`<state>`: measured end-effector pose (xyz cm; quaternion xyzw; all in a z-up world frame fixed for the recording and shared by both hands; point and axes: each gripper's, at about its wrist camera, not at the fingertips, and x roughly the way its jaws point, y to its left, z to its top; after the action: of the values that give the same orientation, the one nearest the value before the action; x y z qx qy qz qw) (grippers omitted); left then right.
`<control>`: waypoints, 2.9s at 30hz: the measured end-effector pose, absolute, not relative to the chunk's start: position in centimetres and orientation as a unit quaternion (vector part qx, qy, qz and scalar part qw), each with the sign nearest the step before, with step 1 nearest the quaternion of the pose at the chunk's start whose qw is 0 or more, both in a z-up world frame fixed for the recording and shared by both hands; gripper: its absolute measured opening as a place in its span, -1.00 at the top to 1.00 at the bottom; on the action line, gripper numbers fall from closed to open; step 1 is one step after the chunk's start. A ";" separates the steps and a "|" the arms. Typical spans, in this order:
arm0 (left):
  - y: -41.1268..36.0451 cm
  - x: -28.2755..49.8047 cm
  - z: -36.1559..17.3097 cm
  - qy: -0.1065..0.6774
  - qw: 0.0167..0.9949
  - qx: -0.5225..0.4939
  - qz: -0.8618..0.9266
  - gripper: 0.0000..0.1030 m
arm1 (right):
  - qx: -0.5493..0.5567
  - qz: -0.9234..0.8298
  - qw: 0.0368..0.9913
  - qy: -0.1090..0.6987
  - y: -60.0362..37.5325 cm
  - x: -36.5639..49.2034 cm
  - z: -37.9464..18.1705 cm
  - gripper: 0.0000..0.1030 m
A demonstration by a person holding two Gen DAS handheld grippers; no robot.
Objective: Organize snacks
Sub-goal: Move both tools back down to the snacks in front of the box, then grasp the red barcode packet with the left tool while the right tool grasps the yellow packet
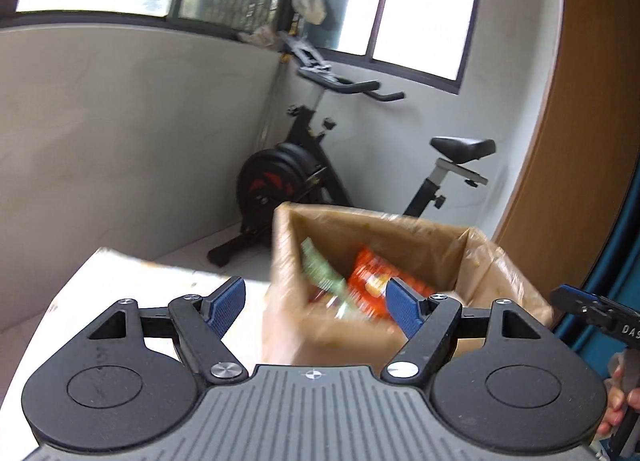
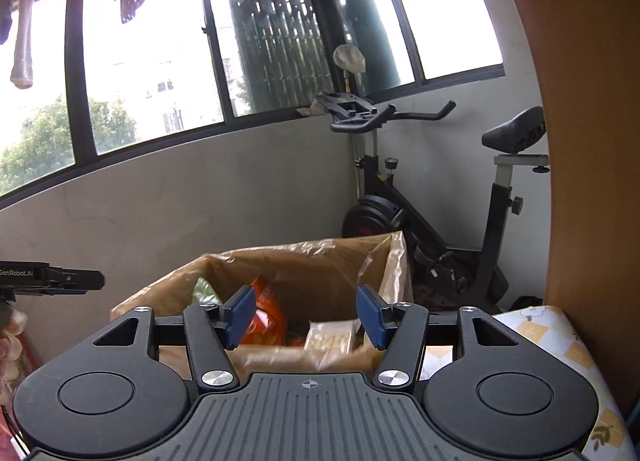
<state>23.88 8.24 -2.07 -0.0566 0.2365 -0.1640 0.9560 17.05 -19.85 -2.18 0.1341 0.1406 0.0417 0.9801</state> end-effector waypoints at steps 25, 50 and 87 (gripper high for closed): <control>9.9 15.6 -18.2 0.413 0.901 -0.062 -0.119 -0.36 | 0.092 0.011 0.901 0.424 -14.8 10.9 -17.6 0.01; 9.8 15.8 -19.2 0.430 0.894 -0.070 -0.103 -0.37 | -0.020 0.091 0.903 0.419 -13.3 16.2 -17.3 -0.01; 8.4 16.7 -20.4 0.439 0.890 0.004 -0.125 -0.34 | 0.023 0.118 0.904 0.411 -10.6 17.2 -18.8 0.17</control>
<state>16.71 8.45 -20.38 0.0041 0.4388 -0.1254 0.8898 17.16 -10.61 -18.82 0.0226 0.4108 0.1178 0.9038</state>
